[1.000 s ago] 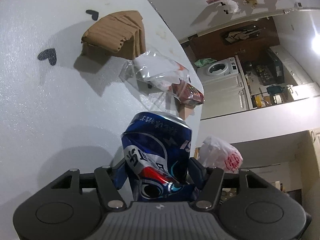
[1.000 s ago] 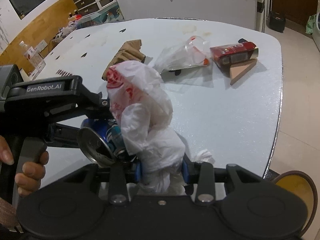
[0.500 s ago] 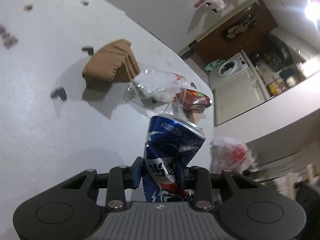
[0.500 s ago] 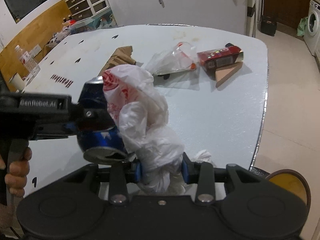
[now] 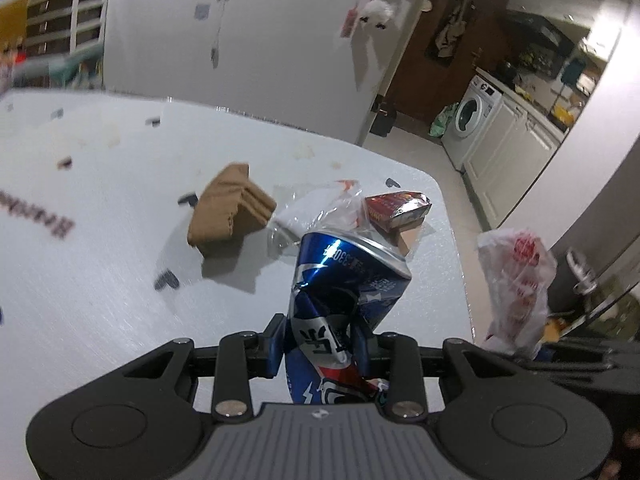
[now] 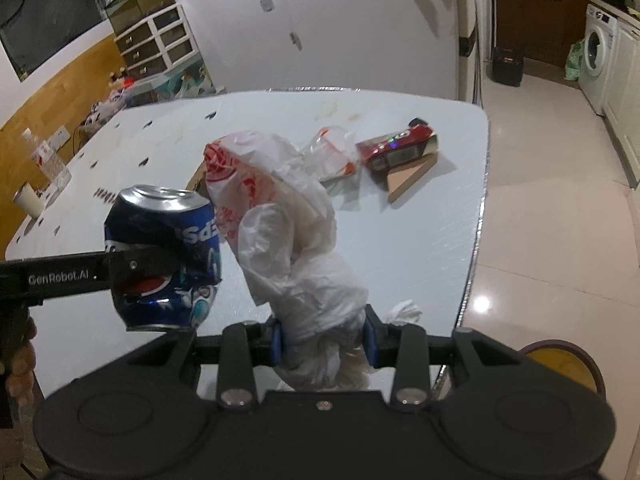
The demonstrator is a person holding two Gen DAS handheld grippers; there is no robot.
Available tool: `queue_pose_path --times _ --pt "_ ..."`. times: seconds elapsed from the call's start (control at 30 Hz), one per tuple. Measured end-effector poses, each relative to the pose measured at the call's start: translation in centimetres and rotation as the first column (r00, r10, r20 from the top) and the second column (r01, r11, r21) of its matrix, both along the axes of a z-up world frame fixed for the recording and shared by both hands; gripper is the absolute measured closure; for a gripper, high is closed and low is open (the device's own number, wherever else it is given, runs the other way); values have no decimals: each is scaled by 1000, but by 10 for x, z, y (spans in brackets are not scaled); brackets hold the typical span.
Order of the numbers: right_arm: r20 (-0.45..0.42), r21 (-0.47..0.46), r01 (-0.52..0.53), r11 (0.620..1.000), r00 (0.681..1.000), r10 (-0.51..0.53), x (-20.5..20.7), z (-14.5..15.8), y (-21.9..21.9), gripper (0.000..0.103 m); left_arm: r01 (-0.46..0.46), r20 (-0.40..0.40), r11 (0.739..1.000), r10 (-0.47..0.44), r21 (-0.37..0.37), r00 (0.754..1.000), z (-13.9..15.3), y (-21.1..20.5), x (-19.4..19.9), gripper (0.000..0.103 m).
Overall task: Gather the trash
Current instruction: 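Carry the Pepsi can and white bag over the trash bin with both tools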
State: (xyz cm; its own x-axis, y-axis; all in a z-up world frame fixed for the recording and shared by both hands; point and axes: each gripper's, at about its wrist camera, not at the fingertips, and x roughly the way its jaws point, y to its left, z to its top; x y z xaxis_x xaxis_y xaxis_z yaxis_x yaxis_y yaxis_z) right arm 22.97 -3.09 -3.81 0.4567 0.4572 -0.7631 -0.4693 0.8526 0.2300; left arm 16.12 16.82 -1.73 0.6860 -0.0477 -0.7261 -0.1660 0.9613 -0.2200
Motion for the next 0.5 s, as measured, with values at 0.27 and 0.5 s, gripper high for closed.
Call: queue_pose_path --times 0.27,0.5 --pt "42 36 44 998 998 -46 -14 20 -24 65 0 4 996 0 89 1000 15 -25 -13 68" --pt "66 63 77 995 994 -81 -21 30 -56 65 20 22 994 -22 107 1000 23 -56 -18 68"
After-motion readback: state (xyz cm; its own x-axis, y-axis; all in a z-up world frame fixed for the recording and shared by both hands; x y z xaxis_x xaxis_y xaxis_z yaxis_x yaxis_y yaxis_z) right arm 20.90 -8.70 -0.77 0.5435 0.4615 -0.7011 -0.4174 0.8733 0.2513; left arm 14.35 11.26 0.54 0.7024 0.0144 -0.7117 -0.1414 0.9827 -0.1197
